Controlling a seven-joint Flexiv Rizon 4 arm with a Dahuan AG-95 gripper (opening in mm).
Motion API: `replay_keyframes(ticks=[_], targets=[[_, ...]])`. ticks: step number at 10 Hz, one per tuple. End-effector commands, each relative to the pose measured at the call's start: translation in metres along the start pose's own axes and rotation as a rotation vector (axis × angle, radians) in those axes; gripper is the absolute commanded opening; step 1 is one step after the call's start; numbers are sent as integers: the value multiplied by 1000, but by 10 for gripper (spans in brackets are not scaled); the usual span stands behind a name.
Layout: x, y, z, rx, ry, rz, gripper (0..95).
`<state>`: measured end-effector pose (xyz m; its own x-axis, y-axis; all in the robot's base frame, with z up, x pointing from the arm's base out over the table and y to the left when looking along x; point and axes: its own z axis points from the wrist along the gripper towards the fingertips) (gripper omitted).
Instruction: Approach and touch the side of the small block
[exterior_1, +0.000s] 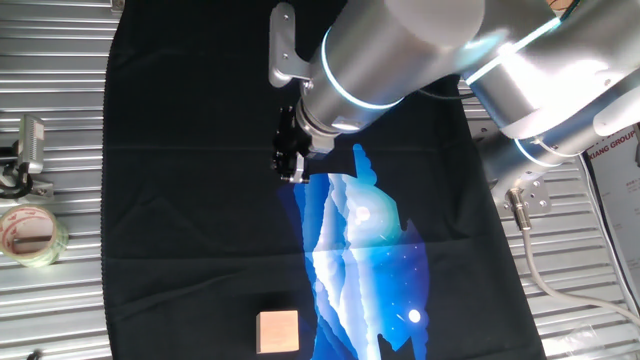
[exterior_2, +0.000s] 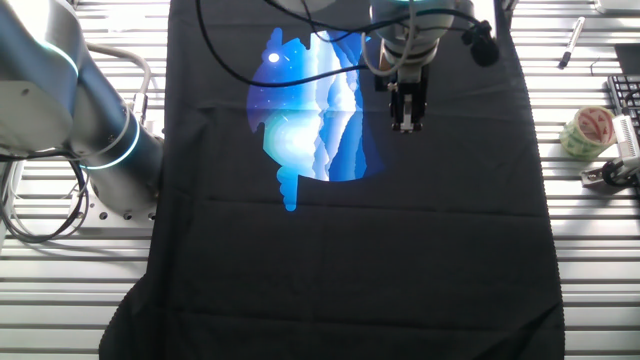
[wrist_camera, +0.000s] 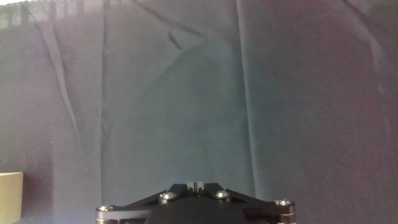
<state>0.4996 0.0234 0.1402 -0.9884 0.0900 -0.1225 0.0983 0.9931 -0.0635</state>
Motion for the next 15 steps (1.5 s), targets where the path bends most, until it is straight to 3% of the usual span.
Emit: replay_keyframes(ticks=[1,6,15], targets=[[-1,3,0,-16,62,-7,0],[1,12,0,-9,85,-7,0],[0,17,5,-23,90,-11,0]])
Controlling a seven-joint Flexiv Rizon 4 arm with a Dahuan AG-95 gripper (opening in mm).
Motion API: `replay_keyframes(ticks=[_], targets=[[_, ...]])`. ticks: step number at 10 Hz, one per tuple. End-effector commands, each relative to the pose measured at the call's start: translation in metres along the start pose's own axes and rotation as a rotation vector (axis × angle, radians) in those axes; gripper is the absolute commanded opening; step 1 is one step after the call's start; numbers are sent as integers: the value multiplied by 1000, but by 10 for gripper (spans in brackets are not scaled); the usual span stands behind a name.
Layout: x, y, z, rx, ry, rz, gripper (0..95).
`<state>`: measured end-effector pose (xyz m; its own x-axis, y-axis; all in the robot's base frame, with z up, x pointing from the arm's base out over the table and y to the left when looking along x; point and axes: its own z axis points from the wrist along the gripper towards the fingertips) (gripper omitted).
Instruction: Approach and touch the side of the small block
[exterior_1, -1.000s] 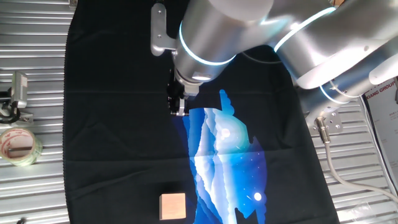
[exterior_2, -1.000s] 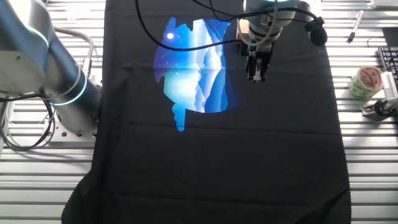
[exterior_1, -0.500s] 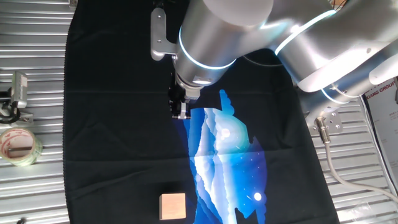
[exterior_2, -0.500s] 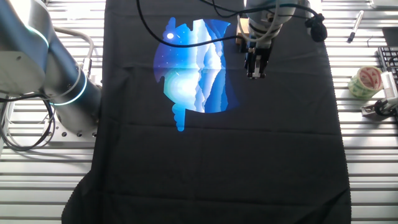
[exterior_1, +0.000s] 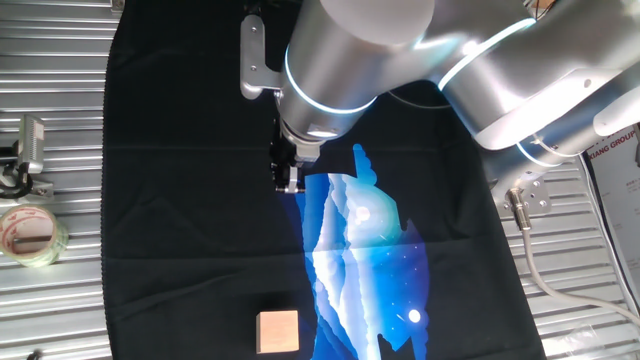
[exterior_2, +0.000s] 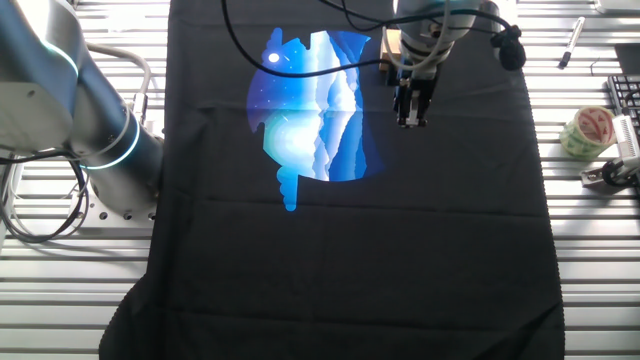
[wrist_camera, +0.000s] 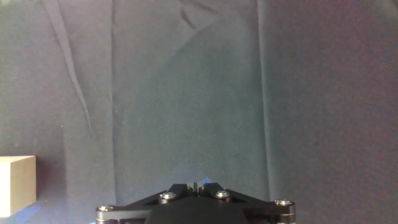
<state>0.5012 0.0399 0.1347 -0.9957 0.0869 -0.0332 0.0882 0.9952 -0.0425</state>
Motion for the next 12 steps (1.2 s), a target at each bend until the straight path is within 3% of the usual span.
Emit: replay_keyframes(ticks=[1,12], targets=[[-1,1,1,0,5,0,0],[-1,1,2,-7,-5,-5,0]])
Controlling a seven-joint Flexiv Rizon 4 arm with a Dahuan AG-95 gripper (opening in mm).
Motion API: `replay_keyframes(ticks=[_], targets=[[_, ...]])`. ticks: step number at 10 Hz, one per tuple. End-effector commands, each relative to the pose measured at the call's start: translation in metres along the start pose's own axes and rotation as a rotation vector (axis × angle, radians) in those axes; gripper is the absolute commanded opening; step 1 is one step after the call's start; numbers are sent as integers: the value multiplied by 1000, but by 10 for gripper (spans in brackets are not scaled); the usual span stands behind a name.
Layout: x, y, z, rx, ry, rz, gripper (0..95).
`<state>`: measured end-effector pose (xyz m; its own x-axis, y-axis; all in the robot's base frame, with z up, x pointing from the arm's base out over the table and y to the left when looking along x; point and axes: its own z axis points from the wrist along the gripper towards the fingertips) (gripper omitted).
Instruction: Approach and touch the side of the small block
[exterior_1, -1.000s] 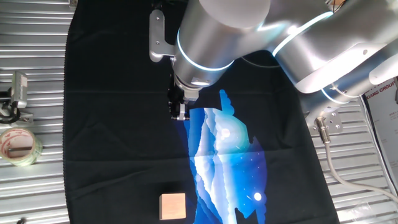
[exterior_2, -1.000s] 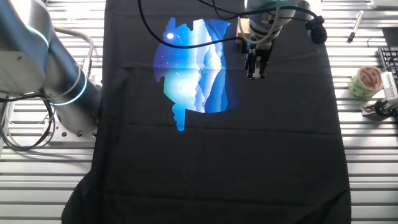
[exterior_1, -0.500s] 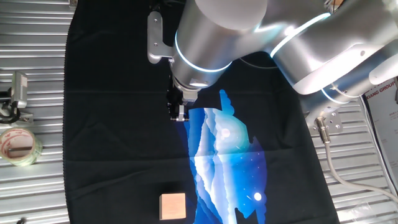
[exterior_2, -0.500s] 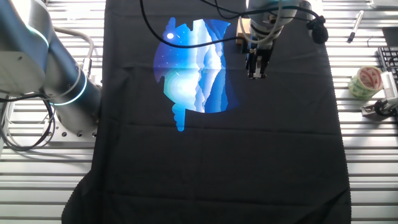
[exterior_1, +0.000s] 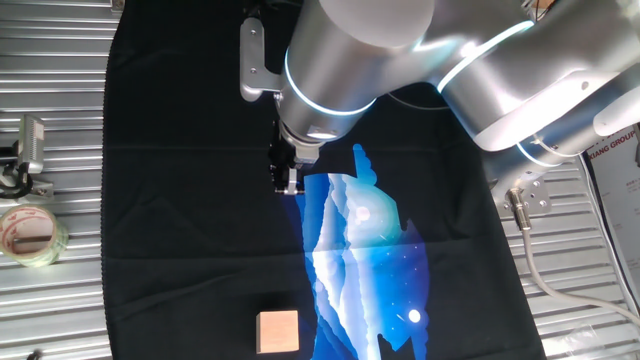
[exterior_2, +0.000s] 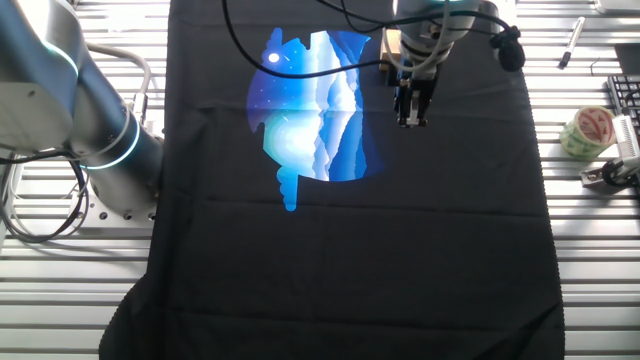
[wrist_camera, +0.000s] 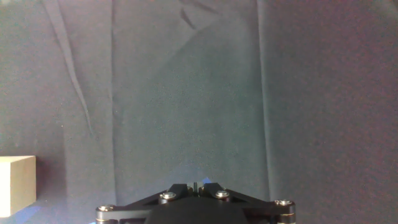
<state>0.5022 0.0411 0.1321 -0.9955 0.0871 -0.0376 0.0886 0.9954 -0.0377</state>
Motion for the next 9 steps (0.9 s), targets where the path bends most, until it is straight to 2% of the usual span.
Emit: replay_keyframes(ticks=[1,6,9], targets=[[0,0,0,-5,-2,-11,0],[0,0,0,-12,-9,-17,0],[0,0,0,-41,-17,-55,0]])
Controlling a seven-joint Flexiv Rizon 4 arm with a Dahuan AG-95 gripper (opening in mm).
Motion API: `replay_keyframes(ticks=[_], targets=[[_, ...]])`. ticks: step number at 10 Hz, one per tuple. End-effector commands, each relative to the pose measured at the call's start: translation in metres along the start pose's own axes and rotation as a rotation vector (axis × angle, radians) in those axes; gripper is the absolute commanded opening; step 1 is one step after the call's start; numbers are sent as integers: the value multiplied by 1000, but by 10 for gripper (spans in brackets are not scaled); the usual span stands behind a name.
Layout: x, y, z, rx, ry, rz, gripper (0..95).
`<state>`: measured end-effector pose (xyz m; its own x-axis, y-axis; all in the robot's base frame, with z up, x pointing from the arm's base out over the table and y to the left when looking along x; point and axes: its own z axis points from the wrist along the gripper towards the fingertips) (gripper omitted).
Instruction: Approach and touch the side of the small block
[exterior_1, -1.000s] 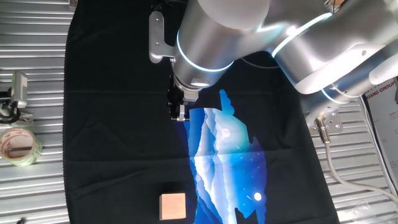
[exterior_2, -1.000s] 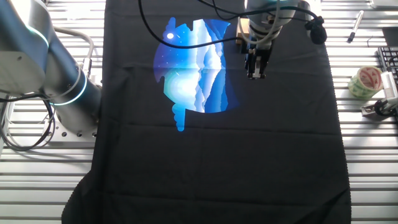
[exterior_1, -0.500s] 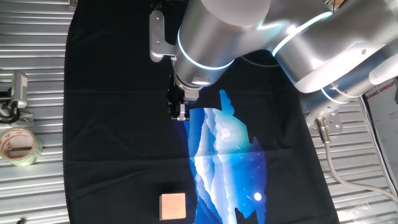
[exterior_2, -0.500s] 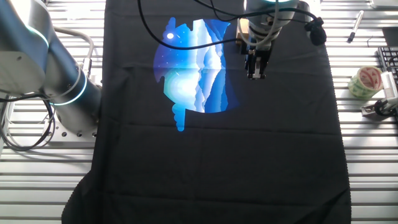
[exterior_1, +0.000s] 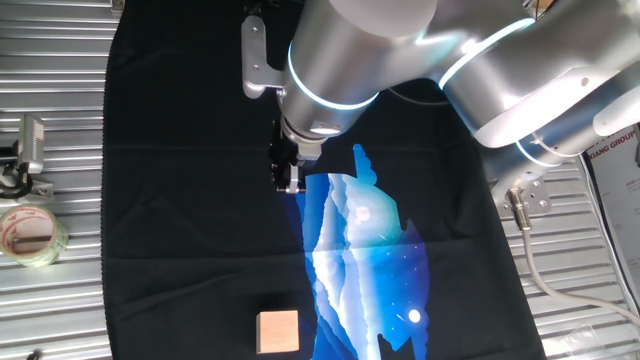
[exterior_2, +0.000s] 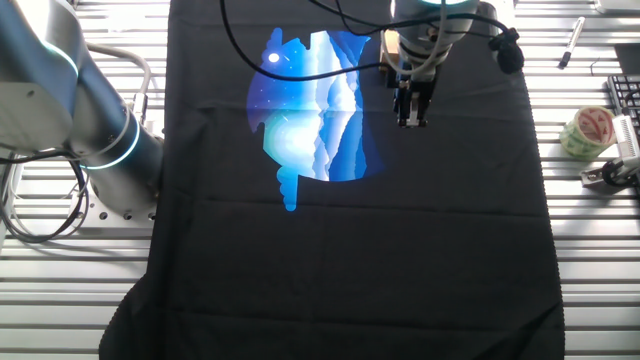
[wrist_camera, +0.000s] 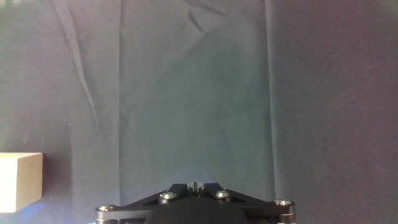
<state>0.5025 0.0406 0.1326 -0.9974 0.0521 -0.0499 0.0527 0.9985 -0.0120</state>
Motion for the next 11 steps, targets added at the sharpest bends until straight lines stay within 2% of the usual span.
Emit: replay_keyframes(ticks=[1,4,7,9,10,11], targets=[[1,0,0,-20,-9,-42,0],[1,0,0,-31,-17,-108,0],[1,0,0,-65,3,-198,0],[1,0,0,-79,20,-222,0],[1,0,0,-101,28,-245,0],[1,0,0,-110,36,-258,0]])
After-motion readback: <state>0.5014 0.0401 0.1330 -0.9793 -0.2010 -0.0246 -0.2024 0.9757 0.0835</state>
